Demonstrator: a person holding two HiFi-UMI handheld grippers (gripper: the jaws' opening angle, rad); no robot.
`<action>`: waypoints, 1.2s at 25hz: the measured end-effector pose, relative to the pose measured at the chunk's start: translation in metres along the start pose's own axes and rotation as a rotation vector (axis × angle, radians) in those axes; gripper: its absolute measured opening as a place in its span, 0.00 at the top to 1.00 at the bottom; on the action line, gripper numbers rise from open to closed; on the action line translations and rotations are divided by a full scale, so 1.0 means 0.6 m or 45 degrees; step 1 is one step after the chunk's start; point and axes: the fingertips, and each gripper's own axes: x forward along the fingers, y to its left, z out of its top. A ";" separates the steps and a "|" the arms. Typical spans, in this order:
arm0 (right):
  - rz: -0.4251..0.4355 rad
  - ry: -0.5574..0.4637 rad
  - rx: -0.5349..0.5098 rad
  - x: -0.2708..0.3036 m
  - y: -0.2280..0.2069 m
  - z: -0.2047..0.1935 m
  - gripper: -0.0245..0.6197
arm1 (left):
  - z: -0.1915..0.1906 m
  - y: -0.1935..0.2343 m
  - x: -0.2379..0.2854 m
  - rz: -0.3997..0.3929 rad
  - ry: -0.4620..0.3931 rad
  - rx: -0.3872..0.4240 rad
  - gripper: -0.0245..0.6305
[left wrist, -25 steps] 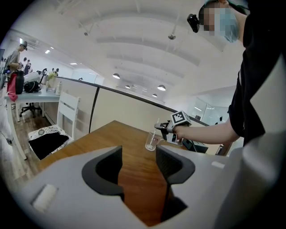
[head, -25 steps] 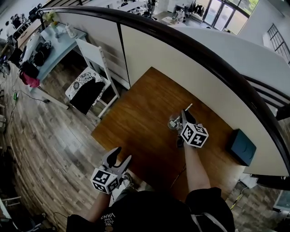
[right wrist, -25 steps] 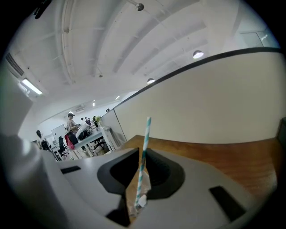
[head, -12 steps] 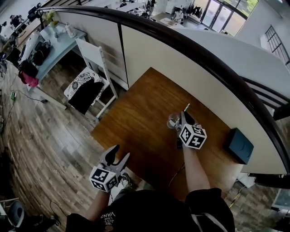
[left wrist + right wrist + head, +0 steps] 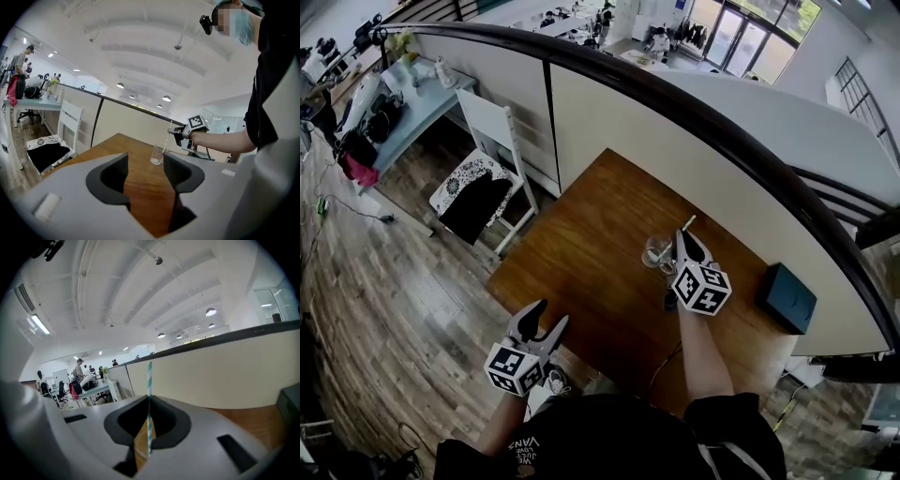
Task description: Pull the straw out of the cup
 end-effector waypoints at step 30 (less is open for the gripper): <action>-0.062 -0.138 0.043 -0.257 0.126 -0.026 0.92 | 0.027 -0.029 -0.099 -0.186 -0.089 0.167 0.84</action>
